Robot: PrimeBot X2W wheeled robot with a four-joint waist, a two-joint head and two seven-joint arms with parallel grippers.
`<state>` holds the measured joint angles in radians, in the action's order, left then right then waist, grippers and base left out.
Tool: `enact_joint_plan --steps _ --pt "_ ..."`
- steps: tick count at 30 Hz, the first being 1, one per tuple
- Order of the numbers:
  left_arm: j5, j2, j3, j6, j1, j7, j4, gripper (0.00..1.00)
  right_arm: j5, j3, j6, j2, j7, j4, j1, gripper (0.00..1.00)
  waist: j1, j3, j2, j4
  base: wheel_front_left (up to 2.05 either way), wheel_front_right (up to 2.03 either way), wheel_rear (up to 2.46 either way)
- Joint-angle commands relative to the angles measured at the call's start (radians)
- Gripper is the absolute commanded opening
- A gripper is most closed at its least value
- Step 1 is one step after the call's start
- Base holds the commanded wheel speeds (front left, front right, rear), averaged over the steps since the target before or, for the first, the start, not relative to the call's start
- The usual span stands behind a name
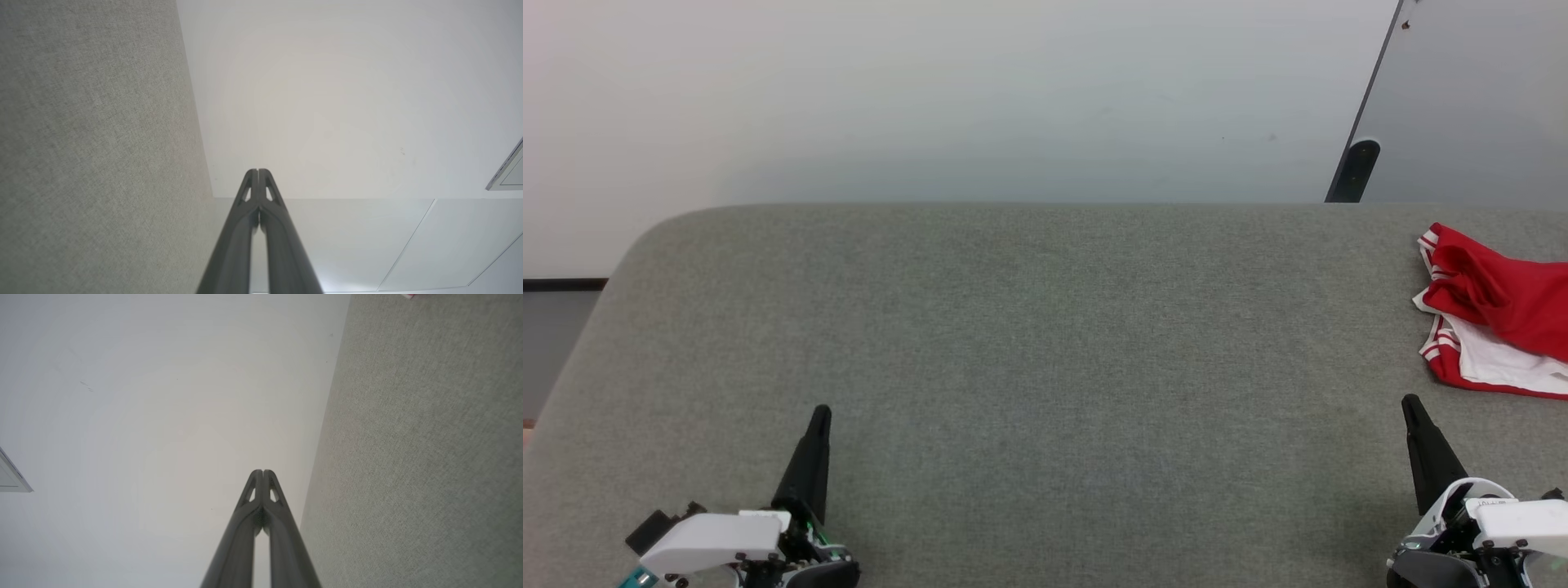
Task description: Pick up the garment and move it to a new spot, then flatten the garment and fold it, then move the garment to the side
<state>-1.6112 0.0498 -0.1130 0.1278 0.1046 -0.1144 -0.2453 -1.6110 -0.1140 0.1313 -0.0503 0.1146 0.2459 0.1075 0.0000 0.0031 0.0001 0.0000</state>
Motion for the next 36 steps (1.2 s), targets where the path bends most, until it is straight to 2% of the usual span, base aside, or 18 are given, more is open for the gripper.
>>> enact_joint_plan --steps 1,36 --pt "-0.003 -0.001 -0.002 0.005 0.010 -0.003 -0.001 0.00 -0.004 -0.001 -0.001 0.002 0.002 -0.002 0.003 0.00 0.0000 0.000 -0.0001 0.000 0.00 0.00 0.00" --pt "-0.003 -0.001 -0.002 0.005 0.010 -0.003 0.000 0.00 -0.004 -0.001 -0.001 0.002 0.001 -0.002 0.003 0.00 0.0000 0.000 -0.0001 0.000 0.00 0.00 0.00"
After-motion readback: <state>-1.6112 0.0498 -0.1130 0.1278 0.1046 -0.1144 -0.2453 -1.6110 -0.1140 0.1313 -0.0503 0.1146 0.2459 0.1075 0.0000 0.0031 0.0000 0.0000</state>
